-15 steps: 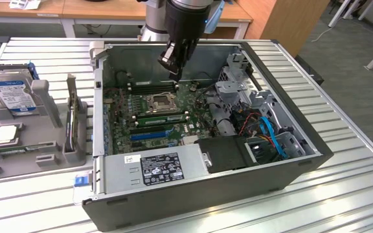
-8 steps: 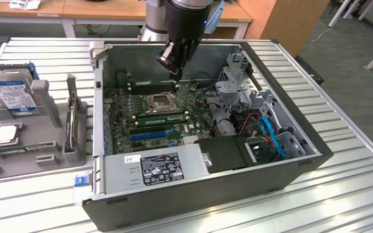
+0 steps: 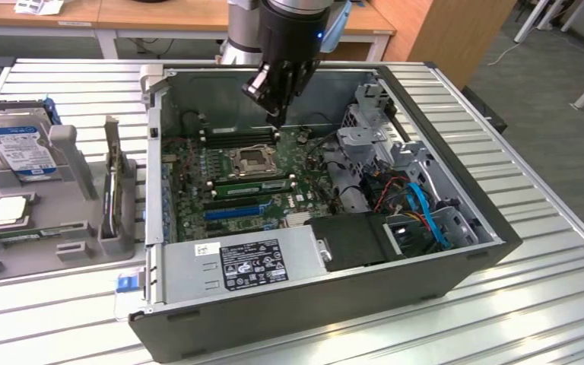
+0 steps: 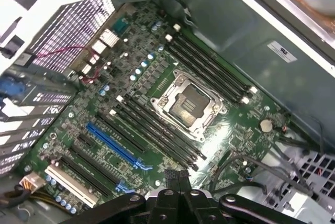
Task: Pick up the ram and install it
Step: 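Press down the ram until it locks into place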
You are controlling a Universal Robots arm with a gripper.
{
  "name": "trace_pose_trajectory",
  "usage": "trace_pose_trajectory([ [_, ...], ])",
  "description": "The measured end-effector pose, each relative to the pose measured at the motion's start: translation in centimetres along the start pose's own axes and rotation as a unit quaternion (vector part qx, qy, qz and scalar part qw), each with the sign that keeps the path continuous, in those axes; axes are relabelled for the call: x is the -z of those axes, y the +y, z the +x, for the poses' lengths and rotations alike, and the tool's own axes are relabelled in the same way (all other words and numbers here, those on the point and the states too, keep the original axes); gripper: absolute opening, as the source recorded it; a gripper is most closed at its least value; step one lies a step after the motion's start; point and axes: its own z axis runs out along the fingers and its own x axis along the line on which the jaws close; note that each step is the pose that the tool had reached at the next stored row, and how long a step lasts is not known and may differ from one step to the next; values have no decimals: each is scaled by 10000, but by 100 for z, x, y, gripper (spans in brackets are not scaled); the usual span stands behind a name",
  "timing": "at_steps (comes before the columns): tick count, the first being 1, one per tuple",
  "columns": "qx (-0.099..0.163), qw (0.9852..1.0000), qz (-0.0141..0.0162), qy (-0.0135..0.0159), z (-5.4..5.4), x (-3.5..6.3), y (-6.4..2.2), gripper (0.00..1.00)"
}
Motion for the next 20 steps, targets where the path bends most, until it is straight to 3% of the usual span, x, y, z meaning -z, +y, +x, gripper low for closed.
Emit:
trace_pose_trajectory([
  [4, -272, 9996, 14, -14, 0, 0, 0, 10],
  [9, -622, 9981, 32, -33, 0, 0, 0, 10],
  [14, -980, 9952, 51, -51, 0, 0, 0, 10],
  [20, -1390, 9902, 71, -72, 0, 0, 0, 10],
])
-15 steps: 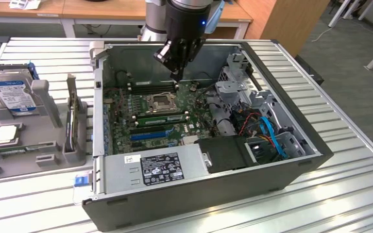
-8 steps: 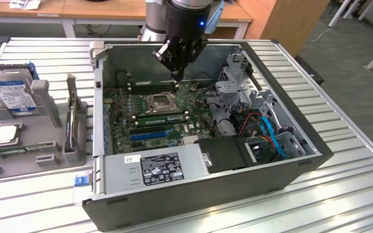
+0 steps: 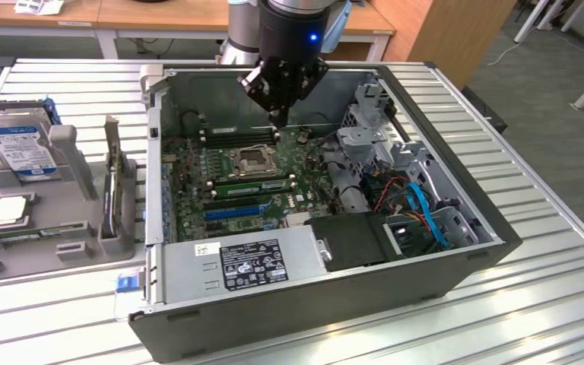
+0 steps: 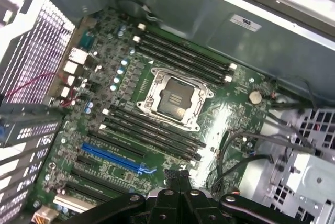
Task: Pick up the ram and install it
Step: 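Press down the ram until it locks into place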
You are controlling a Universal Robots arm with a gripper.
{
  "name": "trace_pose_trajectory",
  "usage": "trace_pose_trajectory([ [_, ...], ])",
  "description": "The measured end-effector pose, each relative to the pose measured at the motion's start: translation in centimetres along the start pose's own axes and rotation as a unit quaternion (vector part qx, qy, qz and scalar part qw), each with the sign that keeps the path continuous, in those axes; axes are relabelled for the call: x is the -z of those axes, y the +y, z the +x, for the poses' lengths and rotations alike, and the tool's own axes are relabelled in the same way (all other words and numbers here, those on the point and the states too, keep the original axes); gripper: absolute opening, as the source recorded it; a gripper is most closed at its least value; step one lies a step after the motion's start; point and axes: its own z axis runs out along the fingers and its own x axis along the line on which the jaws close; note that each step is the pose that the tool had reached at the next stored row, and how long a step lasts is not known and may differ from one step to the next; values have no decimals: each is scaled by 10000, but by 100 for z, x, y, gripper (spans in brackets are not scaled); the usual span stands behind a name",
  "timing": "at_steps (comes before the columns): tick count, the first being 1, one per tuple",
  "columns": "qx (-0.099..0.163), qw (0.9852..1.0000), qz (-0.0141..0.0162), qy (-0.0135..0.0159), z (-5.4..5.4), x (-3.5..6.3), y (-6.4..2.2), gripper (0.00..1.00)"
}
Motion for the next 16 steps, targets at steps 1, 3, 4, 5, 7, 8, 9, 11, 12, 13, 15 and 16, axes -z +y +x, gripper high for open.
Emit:
trace_pose_trajectory([
  [1, -57, 10000, 2, -2, 0, 0, 0, 10],
  [3, -166, 9999, 6, -4, 0, -1, 0, 10],
  [4, -217, 9998, 8, -3, 0, 0, 0, 10],
  [5, -269, 9996, 9, -1, 0, 0, 0, 10],
  [7, -366, 9993, 10, 6, 1, 0, 0, 10],
  [8, -410, 9992, 9, 13, 1, 0, 0, 10],
  [9, -447, 9990, 6, 23, 0, -1, 0, 10],
  [11, -521, 9986, -4, 61, 0, -1, 0, 10],
  [12, -558, 9984, -9, 81, 0, -1, 0, 10],
  [13, -596, 9982, -14, 101, 0, -1, 0, 10],
  [15, -669, 9977, -24, 140, 0, 0, 0, 10],
  [16, -702, 9974, -28, 155, 0, 0, 0, 10],
])
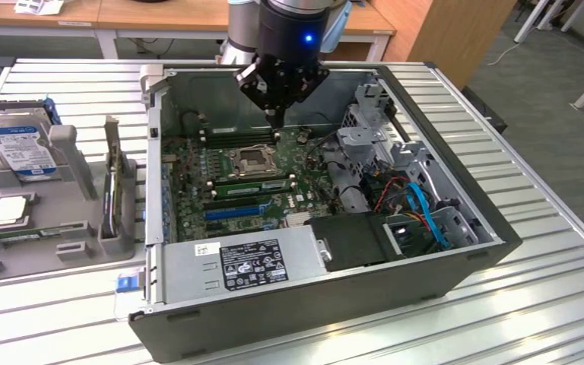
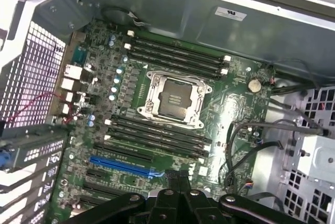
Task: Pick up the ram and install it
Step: 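Press down the ram until it locks into place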
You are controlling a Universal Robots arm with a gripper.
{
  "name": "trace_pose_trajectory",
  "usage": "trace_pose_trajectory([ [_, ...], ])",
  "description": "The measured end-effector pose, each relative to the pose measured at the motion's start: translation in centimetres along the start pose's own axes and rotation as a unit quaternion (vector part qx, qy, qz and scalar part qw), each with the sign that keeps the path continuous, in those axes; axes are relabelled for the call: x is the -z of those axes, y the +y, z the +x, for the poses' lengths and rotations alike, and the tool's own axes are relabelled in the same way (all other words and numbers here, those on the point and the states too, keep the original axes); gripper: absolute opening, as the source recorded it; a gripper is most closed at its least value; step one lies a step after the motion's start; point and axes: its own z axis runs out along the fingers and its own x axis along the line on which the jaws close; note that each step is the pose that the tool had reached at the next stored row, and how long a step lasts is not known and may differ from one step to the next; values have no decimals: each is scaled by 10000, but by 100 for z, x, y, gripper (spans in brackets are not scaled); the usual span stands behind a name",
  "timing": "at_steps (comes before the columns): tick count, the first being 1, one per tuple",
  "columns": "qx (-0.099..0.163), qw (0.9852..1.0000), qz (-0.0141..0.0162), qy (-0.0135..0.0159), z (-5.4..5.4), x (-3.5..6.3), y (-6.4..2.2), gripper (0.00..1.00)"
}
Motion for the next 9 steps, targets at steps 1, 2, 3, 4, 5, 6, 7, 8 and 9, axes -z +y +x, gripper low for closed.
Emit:
trace_pose_trajectory([
  [1, -35, 10000, -3, 13, 0, 0, 0, 10],
  [2, -70, 10000, -6, 25, 0, 0, 0, 10],
  [3, -105, 9999, -8, 37, 0, 0, 0, 10],
  [4, -141, 9999, -11, 48, 0, 0, 0, 10],
  [5, -177, 9998, -13, 59, 0, 0, 0, 10],
  [6, -214, 9997, -16, 71, 0, 0, 0, 10],
  [7, -248, 9997, -18, 83, 0, 0, 0, 10],
  [8, -282, 9996, -21, 93, 0, 0, 0, 10],
  [9, -318, 9994, -23, 102, 0, 0, 0, 10],
])
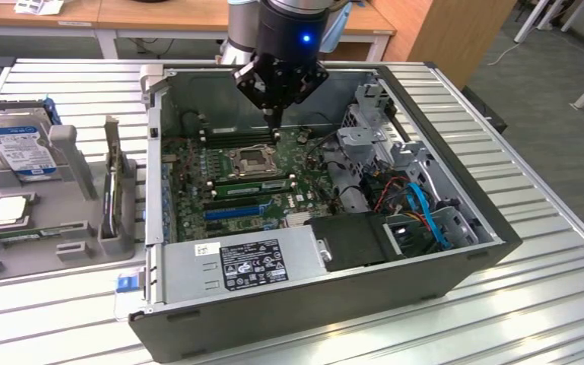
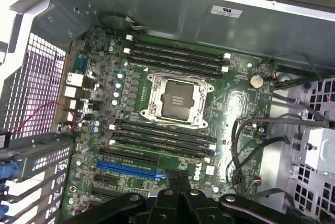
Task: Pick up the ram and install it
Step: 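Press down the ram until it locks into place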
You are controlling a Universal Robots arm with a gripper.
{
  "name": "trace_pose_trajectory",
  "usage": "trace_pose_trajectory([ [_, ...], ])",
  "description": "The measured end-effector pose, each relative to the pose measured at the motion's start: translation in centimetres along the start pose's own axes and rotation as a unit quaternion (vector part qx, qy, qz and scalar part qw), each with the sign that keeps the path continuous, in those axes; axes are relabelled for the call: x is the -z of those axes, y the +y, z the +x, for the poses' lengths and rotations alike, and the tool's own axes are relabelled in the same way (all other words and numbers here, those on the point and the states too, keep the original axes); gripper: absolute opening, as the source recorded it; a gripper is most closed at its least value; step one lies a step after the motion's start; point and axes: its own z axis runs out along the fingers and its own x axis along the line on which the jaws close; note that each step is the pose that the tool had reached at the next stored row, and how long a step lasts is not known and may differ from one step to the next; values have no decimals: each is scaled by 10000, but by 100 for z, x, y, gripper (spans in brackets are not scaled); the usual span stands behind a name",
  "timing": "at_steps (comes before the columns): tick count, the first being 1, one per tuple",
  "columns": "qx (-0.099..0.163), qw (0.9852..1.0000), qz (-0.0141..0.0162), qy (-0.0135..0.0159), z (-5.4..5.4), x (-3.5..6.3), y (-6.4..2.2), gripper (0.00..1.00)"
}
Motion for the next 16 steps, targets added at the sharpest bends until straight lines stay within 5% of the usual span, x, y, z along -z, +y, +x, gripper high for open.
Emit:
trace_pose_trajectory([
  [16, -517, 9987, -16, 21, 0, 0, 0, 10],
])
